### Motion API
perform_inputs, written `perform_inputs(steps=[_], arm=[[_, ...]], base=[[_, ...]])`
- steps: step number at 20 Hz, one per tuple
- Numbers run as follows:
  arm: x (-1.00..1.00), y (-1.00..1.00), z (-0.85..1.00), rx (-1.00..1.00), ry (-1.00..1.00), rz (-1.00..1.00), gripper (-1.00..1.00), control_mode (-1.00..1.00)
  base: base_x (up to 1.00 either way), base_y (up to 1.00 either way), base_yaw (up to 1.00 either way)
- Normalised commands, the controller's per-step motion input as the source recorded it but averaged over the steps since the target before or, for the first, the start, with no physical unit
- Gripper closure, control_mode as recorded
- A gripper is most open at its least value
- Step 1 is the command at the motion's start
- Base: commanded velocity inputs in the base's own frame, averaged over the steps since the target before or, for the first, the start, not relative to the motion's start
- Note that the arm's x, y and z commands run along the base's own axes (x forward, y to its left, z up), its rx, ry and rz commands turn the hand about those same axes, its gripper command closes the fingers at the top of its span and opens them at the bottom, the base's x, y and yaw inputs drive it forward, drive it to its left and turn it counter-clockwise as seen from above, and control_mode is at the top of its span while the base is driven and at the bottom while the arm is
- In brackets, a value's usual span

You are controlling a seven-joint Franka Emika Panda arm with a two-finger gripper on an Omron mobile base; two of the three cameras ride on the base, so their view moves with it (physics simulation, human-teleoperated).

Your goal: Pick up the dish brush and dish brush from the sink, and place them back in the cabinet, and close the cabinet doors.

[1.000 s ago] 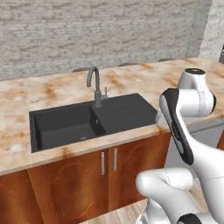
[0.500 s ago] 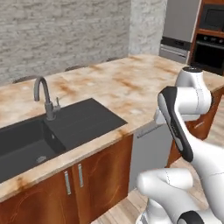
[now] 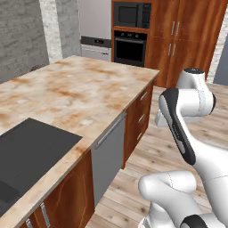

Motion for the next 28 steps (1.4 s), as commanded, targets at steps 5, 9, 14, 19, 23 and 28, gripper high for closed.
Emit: perform_inputs(steps=[5, 9, 14, 19, 23, 28], arm=[[0.0, 0.0, 0.0, 0.0, 0.0, 0.0, 1.0, 1.0], [0.0, 0.0, 0.0, 0.0, 0.0, 0.0, 1.0, 1.0], [0.0, 0.0, 0.0, 0.0, 0.0, 0.0, 1.0, 1.0], [0.0, 0.0, 0.0, 0.0, 0.0, 0.0, 1.0, 1.0], [0.0, 0.0, 0.0, 0.0, 0.0, 0.0, 1.0, 1.0], [0.0, 0.0, 0.0, 0.0, 0.0, 0.0, 1.0, 1.0]], base=[[0.0, -0.09, -0.71], [0.01, -0.03, -0.71], [0.0, -0.04, -0.71], [0.05, -0.01, -0.71], [0.02, 0.0, -0.7], [0.04, -0.11, -0.65]])
